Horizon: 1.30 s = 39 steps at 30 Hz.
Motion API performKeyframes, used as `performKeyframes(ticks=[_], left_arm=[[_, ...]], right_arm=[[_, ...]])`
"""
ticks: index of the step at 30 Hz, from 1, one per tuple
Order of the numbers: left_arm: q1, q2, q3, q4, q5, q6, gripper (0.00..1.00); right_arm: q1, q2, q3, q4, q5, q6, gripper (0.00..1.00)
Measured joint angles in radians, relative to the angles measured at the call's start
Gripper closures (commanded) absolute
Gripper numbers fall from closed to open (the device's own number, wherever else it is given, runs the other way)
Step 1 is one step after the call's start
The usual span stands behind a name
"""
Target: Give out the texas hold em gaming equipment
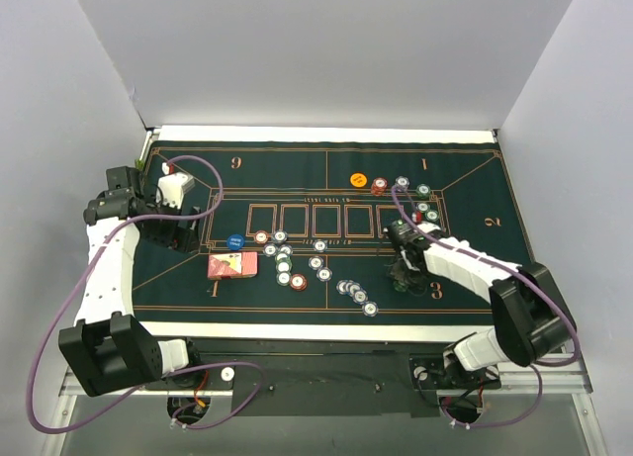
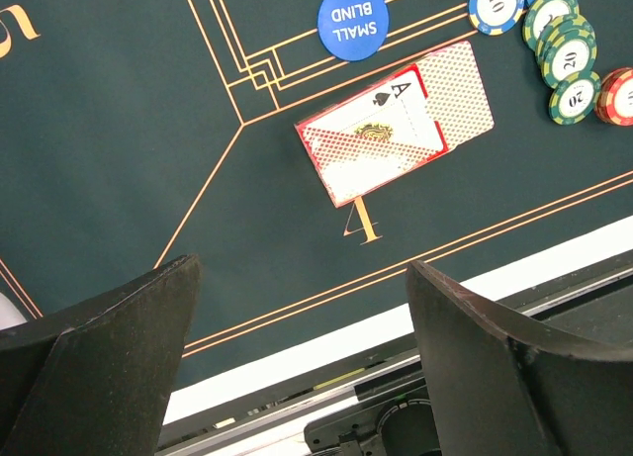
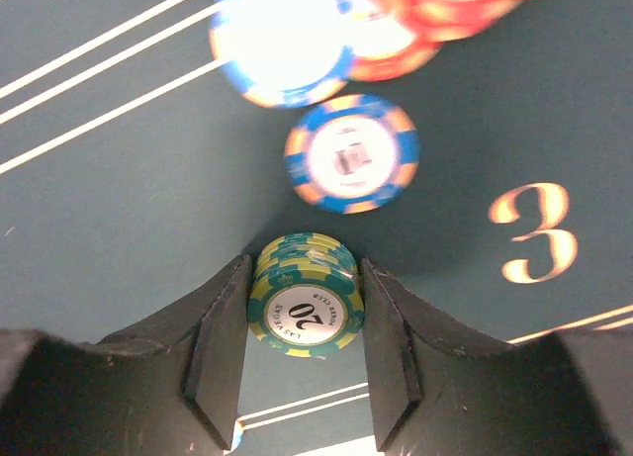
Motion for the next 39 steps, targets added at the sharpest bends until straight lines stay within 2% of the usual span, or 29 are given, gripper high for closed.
performKeyframes(ticks=[6, 9, 10, 12, 16, 19, 20, 26, 30, 34, 39], left_arm=[[-0.018, 0.000, 0.000, -0.011, -0.003, 0.019, 0.04], [-0.061, 0.000, -0.014, -0.010, -0.011, 0.035, 0.04], [-0.084, 0.000, -0.025, -0.009, -0.018, 0.041, 0.04], [-0.121, 0.000, -0.046, -0.009, -0.017, 0.056, 0.04], [-0.171, 0.002, -0.077, -0.021, 0.024, 0.119, 0.04], [-0.177, 0.007, -0.086, -0.033, 0.071, 0.192, 0.04], [-0.180, 0.012, -0.090, -0.036, 0.084, 0.222, 0.04], [-0.208, 0.113, -0.100, -0.066, 0.110, 0.439, 0.04], [-0.209, 0.193, -0.108, -0.069, 0.111, 0.588, 0.04], [-0.215, 0.210, -0.154, -0.051, 0.112, 0.739, 0.04], [-0.264, 0.256, -0.167, -0.018, 0.107, 0.838, 0.04]], right_arm=[[-0.117, -0.103, -0.078, -0.055, 0.057, 0.078, 0.69], [-0.124, -0.116, -0.085, -0.080, 0.061, 0.089, 0.63], [-0.122, -0.115, -0.085, -0.080, 0.061, 0.091, 0.53], [-0.115, -0.115, -0.085, -0.080, 0.061, 0.094, 0.41], [-0.095, -0.116, -0.083, -0.087, 0.060, 0.093, 0.27], [-0.080, -0.138, -0.067, -0.116, 0.060, 0.089, 0.23], [-0.076, -0.159, -0.053, -0.133, 0.061, 0.086, 0.17], [-0.031, -0.288, 0.136, -0.185, 0.054, 0.026, 0.14], [-0.006, -0.296, 0.241, -0.184, 0.011, -0.032, 0.14], [0.006, -0.278, 0.281, -0.186, -0.038, -0.071, 0.14], [0.012, -0.255, 0.301, -0.187, -0.086, -0.097, 0.14]])
